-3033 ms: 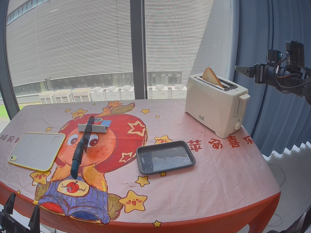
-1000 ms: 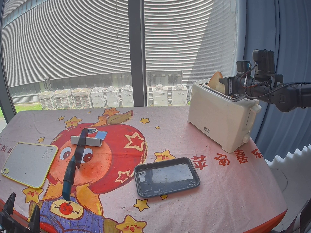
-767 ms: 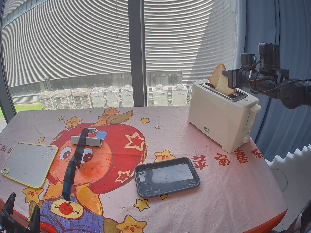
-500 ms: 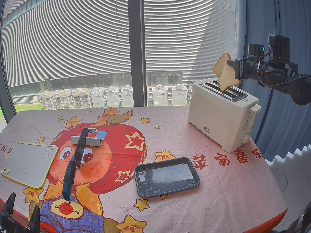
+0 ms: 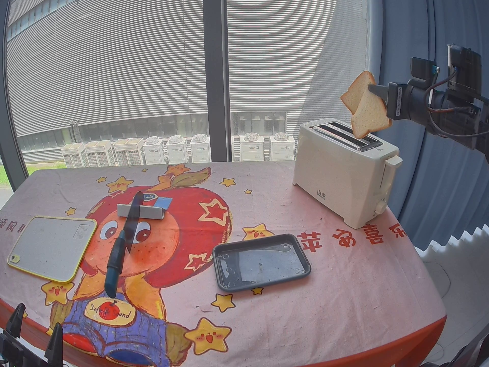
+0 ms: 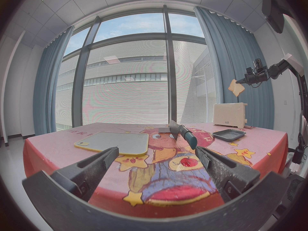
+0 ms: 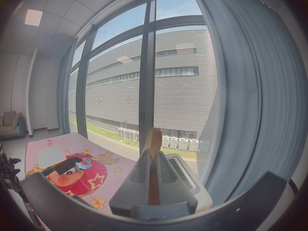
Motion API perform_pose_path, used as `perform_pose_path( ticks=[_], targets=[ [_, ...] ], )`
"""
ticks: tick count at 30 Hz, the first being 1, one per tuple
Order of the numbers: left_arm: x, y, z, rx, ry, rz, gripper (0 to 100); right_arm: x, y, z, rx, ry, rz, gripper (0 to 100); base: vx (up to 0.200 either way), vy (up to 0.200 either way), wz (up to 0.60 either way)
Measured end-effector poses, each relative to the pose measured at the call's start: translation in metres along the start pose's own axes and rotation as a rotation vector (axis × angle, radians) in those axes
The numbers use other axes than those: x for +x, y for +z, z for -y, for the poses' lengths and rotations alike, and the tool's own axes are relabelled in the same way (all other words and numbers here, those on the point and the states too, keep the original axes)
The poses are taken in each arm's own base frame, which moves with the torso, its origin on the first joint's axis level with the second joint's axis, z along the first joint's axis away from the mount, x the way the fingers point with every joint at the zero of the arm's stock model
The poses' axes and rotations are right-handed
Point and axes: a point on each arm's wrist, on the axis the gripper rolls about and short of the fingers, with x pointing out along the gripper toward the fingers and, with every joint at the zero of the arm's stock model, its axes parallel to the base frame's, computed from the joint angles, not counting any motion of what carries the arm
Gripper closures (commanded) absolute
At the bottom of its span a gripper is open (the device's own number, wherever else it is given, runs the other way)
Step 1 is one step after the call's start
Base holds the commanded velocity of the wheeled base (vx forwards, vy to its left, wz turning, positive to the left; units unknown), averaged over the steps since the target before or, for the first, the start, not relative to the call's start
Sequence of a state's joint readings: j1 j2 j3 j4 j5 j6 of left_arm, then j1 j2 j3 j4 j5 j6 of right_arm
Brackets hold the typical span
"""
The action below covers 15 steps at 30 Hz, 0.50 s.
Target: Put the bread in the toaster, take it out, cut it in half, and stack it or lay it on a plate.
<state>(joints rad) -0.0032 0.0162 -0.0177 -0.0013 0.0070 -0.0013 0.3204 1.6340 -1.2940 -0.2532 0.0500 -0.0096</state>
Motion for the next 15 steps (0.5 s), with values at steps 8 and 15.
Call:
perform_pose_path(
  ticks=[8, 15],
  targets=[
    [0.0, 0.0, 0.0, 0.0, 0.0, 0.0, 0, -0.023, -0.003, -0.004, 0.0, 0.014, -0.001, 100, -0.075, 0.0, 0.0],
    [0.0, 0.0, 0.0, -0.001, 0.001, 0.0, 0, -0.04, -0.01, -0.008, 0.075, 0.042, -0.019, 100, 0.0, 0.0, 0.0]
  ],
)
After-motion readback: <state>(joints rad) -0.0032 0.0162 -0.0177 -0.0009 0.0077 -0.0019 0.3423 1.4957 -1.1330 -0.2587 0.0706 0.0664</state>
